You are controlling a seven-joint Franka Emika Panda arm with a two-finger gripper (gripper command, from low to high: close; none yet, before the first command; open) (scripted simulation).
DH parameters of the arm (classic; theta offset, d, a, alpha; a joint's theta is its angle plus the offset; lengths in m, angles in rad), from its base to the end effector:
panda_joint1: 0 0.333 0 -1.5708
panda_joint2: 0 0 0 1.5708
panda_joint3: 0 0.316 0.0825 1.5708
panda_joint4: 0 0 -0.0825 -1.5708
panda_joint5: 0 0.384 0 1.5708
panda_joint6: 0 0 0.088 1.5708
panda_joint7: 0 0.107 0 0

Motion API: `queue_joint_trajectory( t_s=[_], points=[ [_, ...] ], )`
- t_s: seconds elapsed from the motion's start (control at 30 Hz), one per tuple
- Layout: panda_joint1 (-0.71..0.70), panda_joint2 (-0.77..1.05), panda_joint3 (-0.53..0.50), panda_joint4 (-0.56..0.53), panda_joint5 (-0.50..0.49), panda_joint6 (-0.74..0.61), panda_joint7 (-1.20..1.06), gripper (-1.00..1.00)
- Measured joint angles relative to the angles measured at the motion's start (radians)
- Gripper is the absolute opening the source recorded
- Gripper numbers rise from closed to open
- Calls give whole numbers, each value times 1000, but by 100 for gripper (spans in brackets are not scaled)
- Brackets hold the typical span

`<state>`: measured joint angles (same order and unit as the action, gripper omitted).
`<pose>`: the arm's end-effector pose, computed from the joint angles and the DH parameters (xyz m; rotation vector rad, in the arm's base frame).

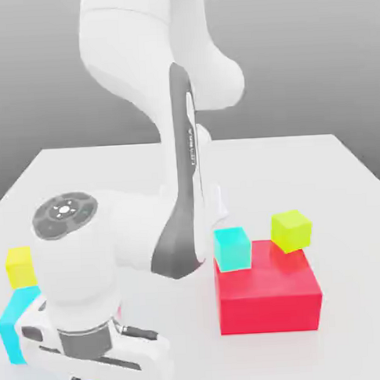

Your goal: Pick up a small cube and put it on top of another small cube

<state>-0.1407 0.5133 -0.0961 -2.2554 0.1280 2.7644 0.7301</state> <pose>0.5148 -0.1327 0.1342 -2.6996 1.6066 -0.0008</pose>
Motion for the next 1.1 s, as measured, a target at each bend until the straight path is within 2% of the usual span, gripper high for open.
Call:
queue_joint_trajectory(
  t_s=[0.17,0.33,0.77,1.1],
  points=[
    [0,-4,-1,-1,-1,-3,1,-100],
    [31,-163,-22,-42,-37,-121,46,-100],
    [308,-633,124,-341,-62,-289,546,-100],
    [456,-1004,310,-574,41,-423,850,-100]
  ],
)
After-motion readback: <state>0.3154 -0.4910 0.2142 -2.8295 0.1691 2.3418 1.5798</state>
